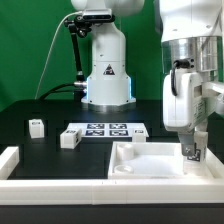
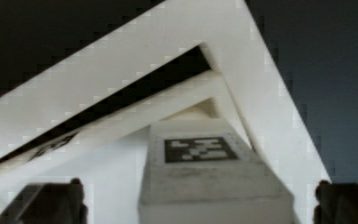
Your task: Assemble one leg
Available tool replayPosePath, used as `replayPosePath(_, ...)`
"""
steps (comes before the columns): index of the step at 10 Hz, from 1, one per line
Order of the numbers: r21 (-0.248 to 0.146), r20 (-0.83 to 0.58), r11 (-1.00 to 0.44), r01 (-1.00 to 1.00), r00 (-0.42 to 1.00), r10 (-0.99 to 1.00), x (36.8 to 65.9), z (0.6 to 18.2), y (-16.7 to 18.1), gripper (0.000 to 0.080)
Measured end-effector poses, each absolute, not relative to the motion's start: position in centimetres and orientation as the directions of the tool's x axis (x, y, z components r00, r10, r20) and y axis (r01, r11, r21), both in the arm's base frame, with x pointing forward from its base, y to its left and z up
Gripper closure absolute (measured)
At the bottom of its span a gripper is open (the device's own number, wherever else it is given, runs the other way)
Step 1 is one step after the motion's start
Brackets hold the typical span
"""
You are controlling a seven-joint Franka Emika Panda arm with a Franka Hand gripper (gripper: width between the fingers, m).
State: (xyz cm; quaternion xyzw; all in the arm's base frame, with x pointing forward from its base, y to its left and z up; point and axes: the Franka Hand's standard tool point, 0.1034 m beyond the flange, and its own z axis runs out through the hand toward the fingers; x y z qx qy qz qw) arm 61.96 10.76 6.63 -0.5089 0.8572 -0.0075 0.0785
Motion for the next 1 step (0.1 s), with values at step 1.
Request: replayPosePath(1,-0.093,-0.127,0.482,-0.871,-0.47,-0.874,61.96,6.63,10.76,0.015)
